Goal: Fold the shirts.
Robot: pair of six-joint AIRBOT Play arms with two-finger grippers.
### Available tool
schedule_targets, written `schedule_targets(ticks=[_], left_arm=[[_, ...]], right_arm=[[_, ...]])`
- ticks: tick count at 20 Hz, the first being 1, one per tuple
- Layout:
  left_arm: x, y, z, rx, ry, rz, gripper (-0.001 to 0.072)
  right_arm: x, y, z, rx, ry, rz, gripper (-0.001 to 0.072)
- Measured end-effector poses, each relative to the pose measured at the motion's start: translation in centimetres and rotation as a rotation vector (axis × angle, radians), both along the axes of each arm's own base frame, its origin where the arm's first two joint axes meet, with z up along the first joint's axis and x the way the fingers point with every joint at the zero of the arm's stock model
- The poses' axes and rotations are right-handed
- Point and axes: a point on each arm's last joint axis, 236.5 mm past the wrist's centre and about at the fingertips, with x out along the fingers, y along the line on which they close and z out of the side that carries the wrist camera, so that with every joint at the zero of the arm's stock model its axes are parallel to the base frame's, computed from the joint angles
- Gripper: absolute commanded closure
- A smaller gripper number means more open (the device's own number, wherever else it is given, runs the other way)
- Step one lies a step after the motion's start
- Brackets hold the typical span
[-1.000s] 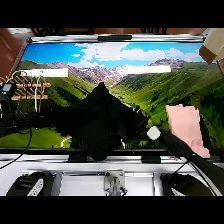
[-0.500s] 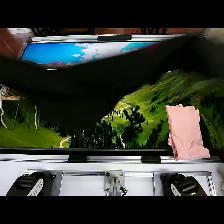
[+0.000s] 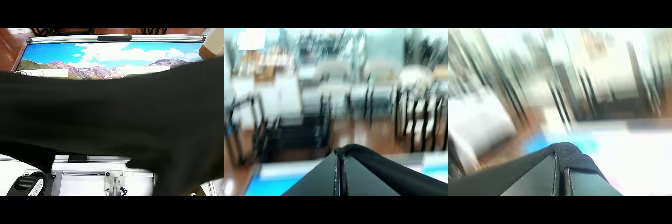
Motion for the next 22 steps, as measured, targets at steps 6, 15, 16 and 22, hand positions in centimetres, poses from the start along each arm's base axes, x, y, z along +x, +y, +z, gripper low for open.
schedule_targets(ticks=[6,15,16,22], left_arm=[[8.3,0.5,-17.1,0.035,0.506,0.036,0.0679],[22.1,0.1,-33.2,0.063,0.761,0.037,0.0679],[23.8,0.0,-34.4,0.061,0.77,0.036,0.0679],[28.7,-1.7,-44.8,-0.157,0.967,0.059,0.0647]], right_arm=[[8.8,-2.5,-17.5,-0.332,0.575,-0.149,0.065],[27.3,1.4,-30.0,-0.27,0.628,-0.206,0.065],[29.0,1.8,-30.6,-0.221,0.609,-0.22,0.065],[32.0,4.8,-39.1,-0.102,0.765,-0.226,0.0589]])
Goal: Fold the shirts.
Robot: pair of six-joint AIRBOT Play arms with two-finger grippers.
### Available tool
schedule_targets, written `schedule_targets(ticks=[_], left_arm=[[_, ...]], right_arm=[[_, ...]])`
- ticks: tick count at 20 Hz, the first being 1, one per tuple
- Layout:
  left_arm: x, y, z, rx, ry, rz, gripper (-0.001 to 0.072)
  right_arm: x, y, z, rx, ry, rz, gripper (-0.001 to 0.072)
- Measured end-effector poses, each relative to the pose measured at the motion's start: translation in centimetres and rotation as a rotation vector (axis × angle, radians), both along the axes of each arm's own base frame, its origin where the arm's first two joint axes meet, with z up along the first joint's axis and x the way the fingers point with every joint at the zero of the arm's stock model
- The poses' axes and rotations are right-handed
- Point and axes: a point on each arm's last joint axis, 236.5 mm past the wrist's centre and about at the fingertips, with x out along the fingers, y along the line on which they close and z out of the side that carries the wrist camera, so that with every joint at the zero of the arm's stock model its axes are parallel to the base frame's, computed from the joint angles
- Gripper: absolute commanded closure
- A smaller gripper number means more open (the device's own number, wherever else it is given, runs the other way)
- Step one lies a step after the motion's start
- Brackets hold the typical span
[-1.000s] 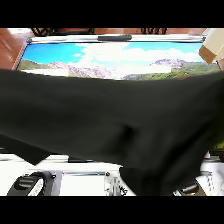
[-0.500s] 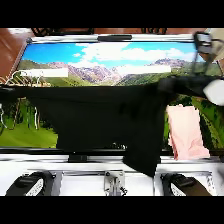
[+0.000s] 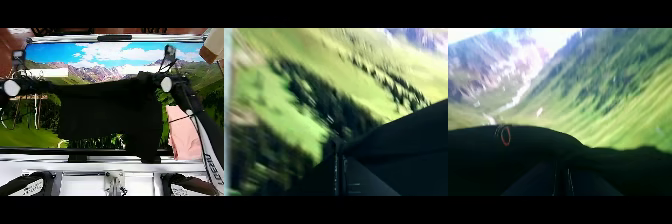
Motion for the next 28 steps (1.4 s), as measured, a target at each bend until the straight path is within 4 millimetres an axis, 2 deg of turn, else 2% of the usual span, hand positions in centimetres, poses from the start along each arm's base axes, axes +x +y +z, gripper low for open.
schedule_targets(ticks=[1,2,3,4,6,8,11,14,16,19,22,25,26,27,28], left_arm=[[-0.1,-0.6,-1.8,-0.04,0.052,0.014,0.051],[-0.3,-1.1,-3.1,-0.071,0.098,0.024,0.0298],[-0.7,-1.5,-4.1,-0.096,0.14,0.028,0.015],[-1.0,-1.8,-4.7,-0.11,0.176,0.026,0.0114],[-2.3,-1.6,-4.9,-0.1,0.255,-0.018,0.0115],[-4.5,-0.7,-4.7,-0.08,0.354,-0.072,0.0116],[-9.0,0.8,-4.8,-0.131,0.477,-0.109,0.0118],[-14.1,0.7,-6.7,-0.279,0.565,-0.125,0.0118],[-16.7,0.7,-8.7,-0.365,0.61,-0.105,0.0118],[-19.0,-0.1,-11.3,-0.434,0.645,-0.101,0.0118],[-19.9,-1.1,-13.0,-0.454,0.662,-0.127,0.0119],[-19.9,-2.6,-14.1,-0.465,0.671,-0.16,0.0129],[-19.8,-3.1,-14.5,-0.465,0.673,-0.17,0.015],[-19.8,-3.6,-14.8,-0.467,0.676,-0.179,0.0341],[-19.8,-4.0,-15.0,-0.468,0.679,-0.188,0.0479]], right_arm=[[-0.4,0.3,-1.5,-0.001,0.047,0.002,0.0362],[-0.7,0.4,-2.3,-0.003,0.076,0.002,0.0206],[-1.1,0.5,-2.8,-0.007,0.101,0.004,0.0206],[-1.6,0.3,-3.0,-0.016,0.122,0.01,0.0207],[-2.5,-0.9,-1.9,-0.052,0.136,0.034,0.0207],[-4.4,-3.8,-0.7,-0.108,0.18,0.059,0.0207],[-8.8,-8.3,-0.3,-0.15,0.328,0.11,0.0207],[-13.5,-11.5,-0.6,-0.123,0.494,0.156,0.0206],[-15.6,-12.0,-0.8,-0.076,0.562,0.177,0.0207],[-17.0,-11.6,-0.9,-0.021,0.605,0.208,0.0207],[-17.3,-11.5,-1.0,0.0,0.613,0.217,0.0206],[-17.5,-11.6,-1.2,0.003,0.619,0.218,0.0205],[-17.7,-11.6,-1.5,0.004,0.628,0.217,0.0204],[-18.1,-11.7,-2.0,0.004,0.645,0.216,0.0204],[-18.5,-11.6,-2.7,0.007,0.662,0.215,0.0204]])
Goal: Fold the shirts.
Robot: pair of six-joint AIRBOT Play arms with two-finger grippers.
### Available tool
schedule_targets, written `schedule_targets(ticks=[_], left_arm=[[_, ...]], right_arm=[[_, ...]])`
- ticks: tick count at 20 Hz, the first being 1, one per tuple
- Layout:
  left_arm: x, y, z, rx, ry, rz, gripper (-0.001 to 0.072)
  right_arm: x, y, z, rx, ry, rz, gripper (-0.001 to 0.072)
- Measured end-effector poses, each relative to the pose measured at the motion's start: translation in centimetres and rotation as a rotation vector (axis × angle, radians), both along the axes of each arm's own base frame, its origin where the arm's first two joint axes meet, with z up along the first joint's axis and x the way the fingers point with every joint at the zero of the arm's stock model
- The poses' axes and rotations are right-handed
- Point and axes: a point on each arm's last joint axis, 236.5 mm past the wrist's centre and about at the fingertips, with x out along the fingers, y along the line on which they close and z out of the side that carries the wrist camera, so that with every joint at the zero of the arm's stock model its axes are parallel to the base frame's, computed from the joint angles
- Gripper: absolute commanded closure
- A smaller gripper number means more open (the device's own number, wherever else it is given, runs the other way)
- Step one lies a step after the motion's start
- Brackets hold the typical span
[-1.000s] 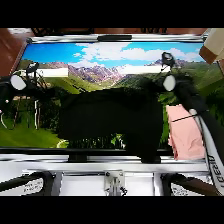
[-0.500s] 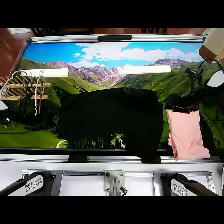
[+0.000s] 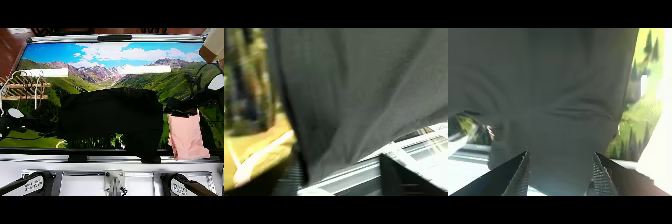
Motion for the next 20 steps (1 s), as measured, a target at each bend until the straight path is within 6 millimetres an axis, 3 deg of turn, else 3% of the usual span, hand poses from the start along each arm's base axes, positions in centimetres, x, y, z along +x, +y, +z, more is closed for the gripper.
schedule_targets(ticks=[2,3,8,20], left_arm=[[0.1,-0.5,-0.2,-0.01,-0.001,-0.003,0.0662],[0.2,-0.7,-0.3,-0.013,-0.001,-0.004,0.0679],[0.2,-1.2,-0.3,-0.026,0.003,-0.006,0.0679],[0.4,-1.2,-0.1,-0.026,-0.008,-0.004,0.0679]], right_arm=[[-1.0,0.4,-1.6,0.015,0.039,-0.008,0.0204],[-1.4,0.7,-2.5,0.029,0.056,-0.016,0.0204],[-2.8,1.1,-5.6,0.043,0.096,-0.046,0.0205],[-2.7,-0.5,-10.6,-0.019,0.169,-0.076,0.0205]])
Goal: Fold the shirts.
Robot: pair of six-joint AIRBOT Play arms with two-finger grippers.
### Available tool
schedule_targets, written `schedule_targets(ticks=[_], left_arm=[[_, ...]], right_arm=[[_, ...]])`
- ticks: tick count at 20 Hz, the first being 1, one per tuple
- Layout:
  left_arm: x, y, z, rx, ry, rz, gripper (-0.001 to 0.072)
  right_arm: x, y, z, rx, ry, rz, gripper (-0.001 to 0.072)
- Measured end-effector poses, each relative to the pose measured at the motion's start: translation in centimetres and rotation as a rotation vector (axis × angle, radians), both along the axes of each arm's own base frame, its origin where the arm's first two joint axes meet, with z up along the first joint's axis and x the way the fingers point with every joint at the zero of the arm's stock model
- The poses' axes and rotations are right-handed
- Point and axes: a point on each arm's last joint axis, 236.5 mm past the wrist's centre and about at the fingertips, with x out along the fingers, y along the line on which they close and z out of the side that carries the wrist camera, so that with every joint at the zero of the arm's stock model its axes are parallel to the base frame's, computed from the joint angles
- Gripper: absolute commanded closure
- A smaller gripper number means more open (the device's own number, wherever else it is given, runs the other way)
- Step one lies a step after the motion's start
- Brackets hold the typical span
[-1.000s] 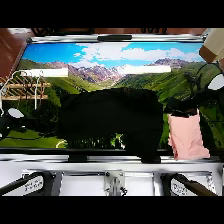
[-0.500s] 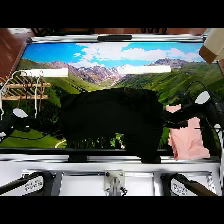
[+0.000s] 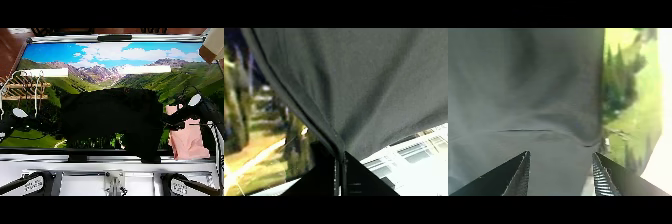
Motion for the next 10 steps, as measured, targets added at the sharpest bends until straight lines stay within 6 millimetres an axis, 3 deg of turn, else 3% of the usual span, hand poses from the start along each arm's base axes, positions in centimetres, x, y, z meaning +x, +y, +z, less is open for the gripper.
schedule_targets(ticks=[5,10], left_arm=[[0.1,0.1,0.0,0.003,-0.005,0.003,0.0679],[0.3,0.1,0.0,0.005,-0.011,0.004,0.0679]], right_arm=[[0.4,-0.6,-0.6,-0.025,-0.007,-0.013,0.0205],[0.7,0.7,-1.4,0.021,0.015,-0.042,0.0205]])
